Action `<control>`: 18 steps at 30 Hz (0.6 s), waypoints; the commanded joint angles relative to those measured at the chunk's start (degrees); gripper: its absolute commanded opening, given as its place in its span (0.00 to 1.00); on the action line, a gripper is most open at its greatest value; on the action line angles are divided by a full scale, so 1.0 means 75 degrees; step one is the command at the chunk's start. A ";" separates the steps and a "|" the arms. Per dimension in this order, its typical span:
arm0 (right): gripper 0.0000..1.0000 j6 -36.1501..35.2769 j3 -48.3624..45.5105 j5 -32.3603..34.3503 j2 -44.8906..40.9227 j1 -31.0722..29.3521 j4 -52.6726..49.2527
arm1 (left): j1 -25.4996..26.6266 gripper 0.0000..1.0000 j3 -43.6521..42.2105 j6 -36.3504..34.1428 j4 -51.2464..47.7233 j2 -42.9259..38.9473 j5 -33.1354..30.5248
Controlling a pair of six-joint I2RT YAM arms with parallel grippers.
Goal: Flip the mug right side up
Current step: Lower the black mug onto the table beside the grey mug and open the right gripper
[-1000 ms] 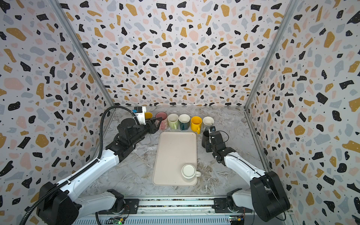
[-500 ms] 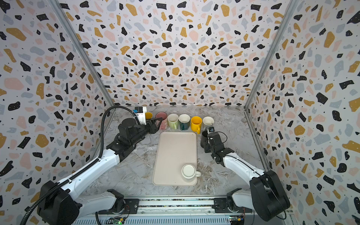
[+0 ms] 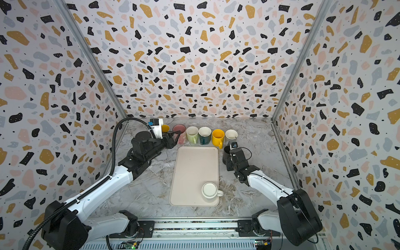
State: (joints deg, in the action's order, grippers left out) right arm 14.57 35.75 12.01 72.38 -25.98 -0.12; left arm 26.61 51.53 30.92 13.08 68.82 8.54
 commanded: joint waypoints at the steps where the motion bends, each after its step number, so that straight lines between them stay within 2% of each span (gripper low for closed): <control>1: 0.22 0.0103 -0.0005 0.0035 -0.0055 -0.0058 -0.0057 | -0.0068 0.53 -0.0050 -0.0032 0.0271 -0.0051 0.0054; 11: 0.25 0.0170 -0.0083 0.0050 -0.0118 -0.0087 -0.0191 | -0.0066 0.53 -0.0085 -0.0032 0.0271 -0.0070 0.0069; 18: 0.35 0.0234 0.0159 -0.0075 -0.0616 -0.0168 -0.0661 | -0.0068 0.53 -0.0114 -0.0122 0.0225 -0.0169 0.0019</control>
State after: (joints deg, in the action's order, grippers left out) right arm 15.53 35.16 11.73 70.94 -26.72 -2.52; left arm 26.61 51.40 30.87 13.08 68.79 8.51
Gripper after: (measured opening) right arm 0.346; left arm 0.526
